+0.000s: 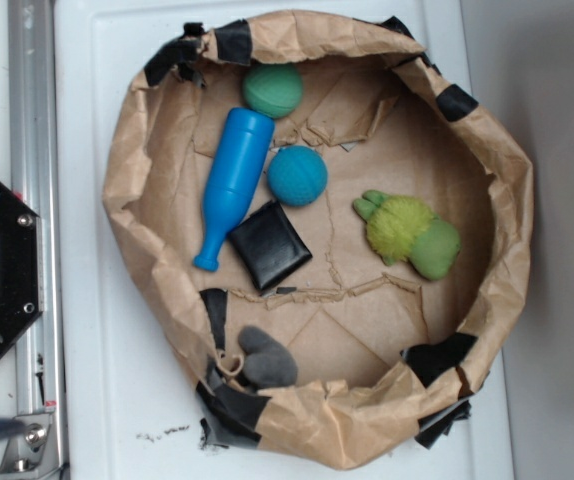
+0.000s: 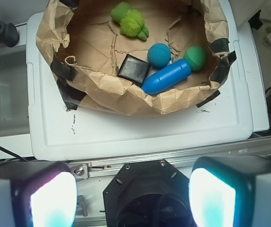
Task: Grab the green ball.
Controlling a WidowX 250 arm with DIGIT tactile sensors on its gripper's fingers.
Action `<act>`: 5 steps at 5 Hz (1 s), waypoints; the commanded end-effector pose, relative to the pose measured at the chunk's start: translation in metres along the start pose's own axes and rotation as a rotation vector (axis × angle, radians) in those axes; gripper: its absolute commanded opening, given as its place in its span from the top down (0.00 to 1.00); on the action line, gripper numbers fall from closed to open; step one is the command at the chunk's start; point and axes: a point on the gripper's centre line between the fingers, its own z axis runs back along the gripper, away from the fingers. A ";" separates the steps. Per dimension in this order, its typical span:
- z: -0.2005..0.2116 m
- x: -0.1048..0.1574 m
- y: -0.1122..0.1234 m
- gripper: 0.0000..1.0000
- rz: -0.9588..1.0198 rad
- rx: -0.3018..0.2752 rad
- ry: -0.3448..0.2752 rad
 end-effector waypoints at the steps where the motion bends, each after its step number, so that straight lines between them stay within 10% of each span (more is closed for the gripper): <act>1: 0.000 0.000 0.000 0.00 0.000 0.000 0.000; 3: -0.064 0.085 0.010 0.00 0.380 0.078 -0.135; 5: -0.137 0.105 0.052 0.00 0.863 0.221 -0.169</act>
